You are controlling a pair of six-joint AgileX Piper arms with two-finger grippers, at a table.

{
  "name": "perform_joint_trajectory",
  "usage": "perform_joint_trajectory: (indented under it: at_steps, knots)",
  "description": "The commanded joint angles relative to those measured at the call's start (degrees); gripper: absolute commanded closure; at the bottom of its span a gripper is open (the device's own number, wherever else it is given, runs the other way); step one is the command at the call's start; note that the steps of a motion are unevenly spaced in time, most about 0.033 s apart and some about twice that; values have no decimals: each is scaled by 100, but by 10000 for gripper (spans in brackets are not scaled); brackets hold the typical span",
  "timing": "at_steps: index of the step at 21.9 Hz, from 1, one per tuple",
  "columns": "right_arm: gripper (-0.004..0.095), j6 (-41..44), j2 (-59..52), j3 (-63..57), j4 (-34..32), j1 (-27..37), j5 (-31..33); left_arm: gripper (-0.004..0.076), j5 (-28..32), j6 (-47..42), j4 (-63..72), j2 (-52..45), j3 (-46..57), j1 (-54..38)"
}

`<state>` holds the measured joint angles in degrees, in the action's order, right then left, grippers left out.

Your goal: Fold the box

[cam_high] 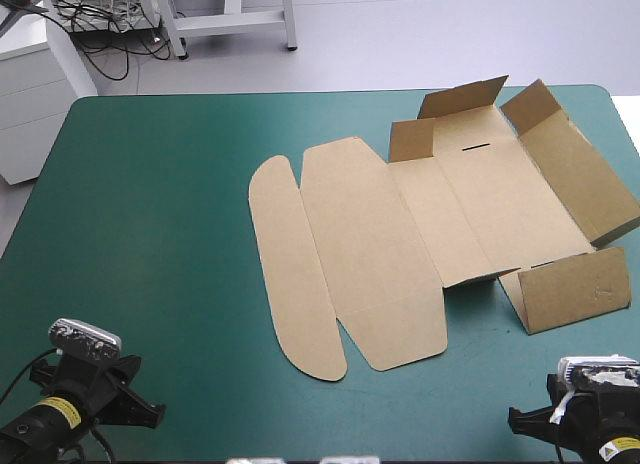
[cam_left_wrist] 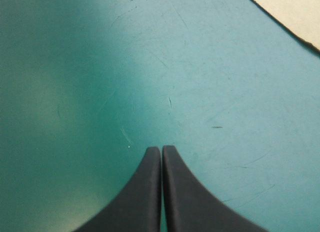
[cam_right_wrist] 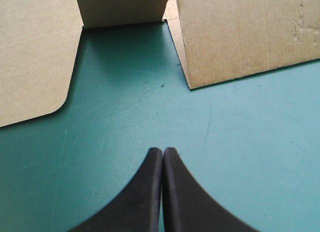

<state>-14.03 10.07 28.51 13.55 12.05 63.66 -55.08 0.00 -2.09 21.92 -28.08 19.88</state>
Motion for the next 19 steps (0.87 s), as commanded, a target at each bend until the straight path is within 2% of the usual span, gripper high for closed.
perform_joint_trajectory:
  at_steps: [1, 11, 13, 15, 16, 17, 18, 19]
  knots:
    - [928, 398, 226, 266, 60, 2, -263, 734, 320, -64, 21, 65, -193, 25]
    - [926, 831, 1762, 1757, 180, 2, -67, 734, 320, -64, 21, 65, -193, 25]
    - [925, 932, 2067, 1976, 368, 2, -45, 734, 320, -64, 21, 65, -193, 25]
    - [884, 1106, 2358, 2081, 674, 2, -20, 734, 320, -64, 21, 65, -193, 25]
    - [788, 1403, 2628, 2130, 867, 2, 109, 734, 320, -64, 21, 65, -193, 25]
    - [723, 1403, 2781, 2130, 974, 2, 180, 734, 320, -64, 21, 65, -193, 25]
    - [601, 1403, 3044, 2130, 1200, 2, 187, 734, 320, -64, 21, 65, -193, 25]
    - [525, 1403, 3315, 2130, 1357, 2, 66, 734, 320, -64, 21, 65, -193, 25]
